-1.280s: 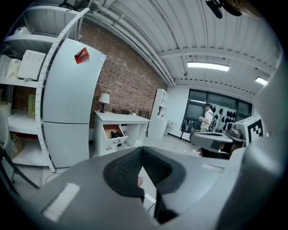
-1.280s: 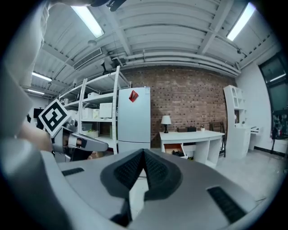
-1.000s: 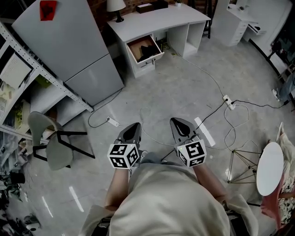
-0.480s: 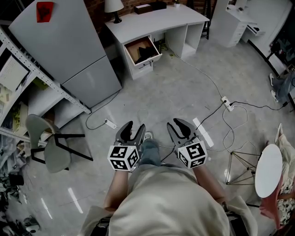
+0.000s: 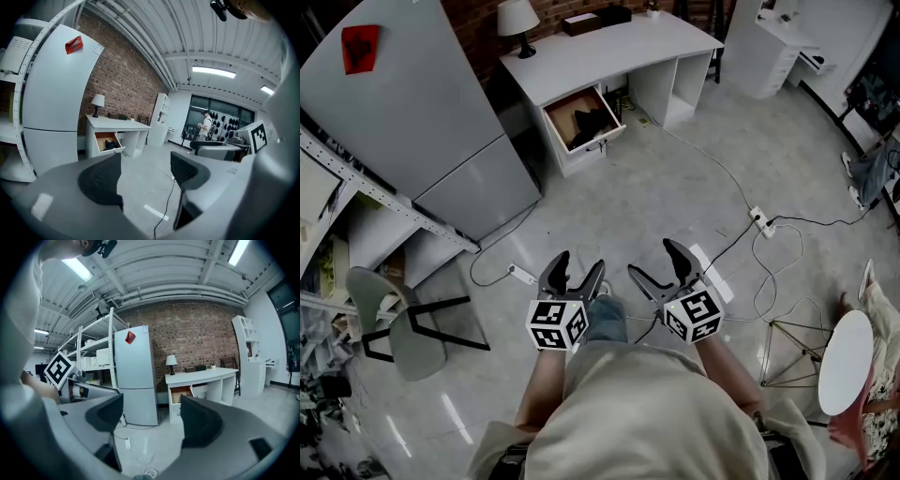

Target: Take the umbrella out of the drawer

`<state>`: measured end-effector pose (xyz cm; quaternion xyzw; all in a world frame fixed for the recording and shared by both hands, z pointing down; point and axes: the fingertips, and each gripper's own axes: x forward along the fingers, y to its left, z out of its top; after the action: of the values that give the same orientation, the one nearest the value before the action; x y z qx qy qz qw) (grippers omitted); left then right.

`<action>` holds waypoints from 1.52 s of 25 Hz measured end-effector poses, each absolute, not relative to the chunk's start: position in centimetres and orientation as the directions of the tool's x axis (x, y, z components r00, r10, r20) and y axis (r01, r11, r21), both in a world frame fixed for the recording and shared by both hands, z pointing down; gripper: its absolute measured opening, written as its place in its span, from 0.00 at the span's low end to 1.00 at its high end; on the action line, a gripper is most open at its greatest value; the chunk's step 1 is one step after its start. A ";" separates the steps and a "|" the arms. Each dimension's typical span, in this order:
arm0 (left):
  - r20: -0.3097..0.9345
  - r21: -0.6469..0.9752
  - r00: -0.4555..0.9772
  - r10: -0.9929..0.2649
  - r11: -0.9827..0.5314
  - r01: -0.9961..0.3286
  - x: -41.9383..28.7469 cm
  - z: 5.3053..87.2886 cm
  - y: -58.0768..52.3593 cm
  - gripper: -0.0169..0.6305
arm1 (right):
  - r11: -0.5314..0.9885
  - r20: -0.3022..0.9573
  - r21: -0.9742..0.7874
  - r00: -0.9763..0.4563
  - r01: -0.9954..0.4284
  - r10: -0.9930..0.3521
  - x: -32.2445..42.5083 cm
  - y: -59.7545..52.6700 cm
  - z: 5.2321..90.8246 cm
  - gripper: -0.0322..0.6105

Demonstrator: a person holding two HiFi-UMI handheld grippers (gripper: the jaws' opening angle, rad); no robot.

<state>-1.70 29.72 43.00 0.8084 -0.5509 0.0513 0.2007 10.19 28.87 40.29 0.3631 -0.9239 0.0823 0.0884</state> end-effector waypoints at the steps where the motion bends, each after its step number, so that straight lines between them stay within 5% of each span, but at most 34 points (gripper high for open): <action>1: 0.303 0.271 0.391 -0.869 -0.315 -0.910 -2.1 42.8 28.4 0.52 | 0.718 0.222 -0.087 -0.716 -0.691 -0.662 9.8 27.5 40.1 0.62; 19: 0.301 0.277 0.474 -0.827 -0.400 -0.874 -10.1 42.3 7.3 0.54 | 0.692 0.200 -0.091 -0.694 -0.716 -0.692 0.3 7.2 39.0 0.65; 38: 0.366 0.286 0.441 -0.819 -0.352 -0.891 -10.8 46.7 -6.4 0.54 | 0.664 0.225 -0.147 -0.678 -0.734 -0.700 0.9 -6.9 42.1 0.65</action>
<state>-10.81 -6.42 46.68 0.8184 -0.5226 0.0795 0.2255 0.87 -6.87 42.08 0.3942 -0.9089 0.1133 0.0748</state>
